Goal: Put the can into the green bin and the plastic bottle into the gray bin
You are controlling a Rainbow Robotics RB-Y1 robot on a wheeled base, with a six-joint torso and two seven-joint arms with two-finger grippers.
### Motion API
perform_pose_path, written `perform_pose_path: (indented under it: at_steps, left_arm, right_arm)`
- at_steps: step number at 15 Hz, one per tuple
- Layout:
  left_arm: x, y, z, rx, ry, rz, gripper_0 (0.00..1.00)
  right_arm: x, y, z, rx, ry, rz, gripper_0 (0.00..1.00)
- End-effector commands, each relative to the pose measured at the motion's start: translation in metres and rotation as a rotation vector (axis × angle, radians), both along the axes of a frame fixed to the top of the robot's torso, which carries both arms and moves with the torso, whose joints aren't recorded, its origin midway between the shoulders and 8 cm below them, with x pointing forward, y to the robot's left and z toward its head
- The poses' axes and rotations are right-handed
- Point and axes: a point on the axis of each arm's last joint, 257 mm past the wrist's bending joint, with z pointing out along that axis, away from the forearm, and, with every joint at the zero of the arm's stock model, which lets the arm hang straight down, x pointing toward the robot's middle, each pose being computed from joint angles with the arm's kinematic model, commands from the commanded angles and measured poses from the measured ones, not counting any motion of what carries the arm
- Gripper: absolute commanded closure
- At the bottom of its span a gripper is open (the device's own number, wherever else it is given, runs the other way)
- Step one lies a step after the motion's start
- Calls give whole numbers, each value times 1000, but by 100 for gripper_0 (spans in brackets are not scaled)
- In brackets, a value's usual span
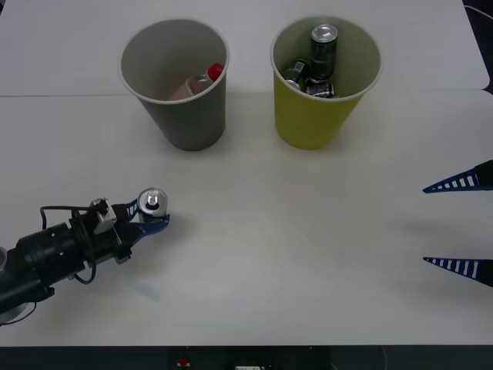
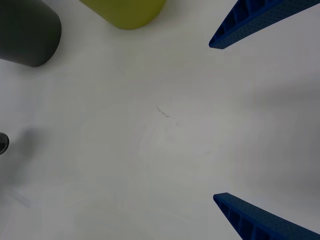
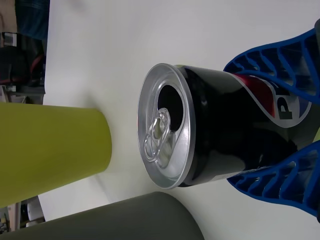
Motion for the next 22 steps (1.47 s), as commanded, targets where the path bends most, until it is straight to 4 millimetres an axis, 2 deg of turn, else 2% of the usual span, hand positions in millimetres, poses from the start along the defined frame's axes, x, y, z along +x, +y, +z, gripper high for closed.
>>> perform_pose_path:
  at_steps: [1, 7, 15, 22]
  left_arm:
    - [-7, -17, 18, -14, 83, -29, 100]
    - [-14, -51, 57, -57, 259, -31, 100]
    - [-17, -106, 119, -10, 382, -11, 100]
    - [4, -150, 170, 90, 421, 14, 100]
  right_arm:
    - [0, 0, 0, 0, 0, 0, 0]
    - [0, 0, 0, 0, 0, 0, 0]
    - [0, 0, 0, 0, 0, 0, 0]
    - [0, 0, 0, 0, 0, 0, 0]
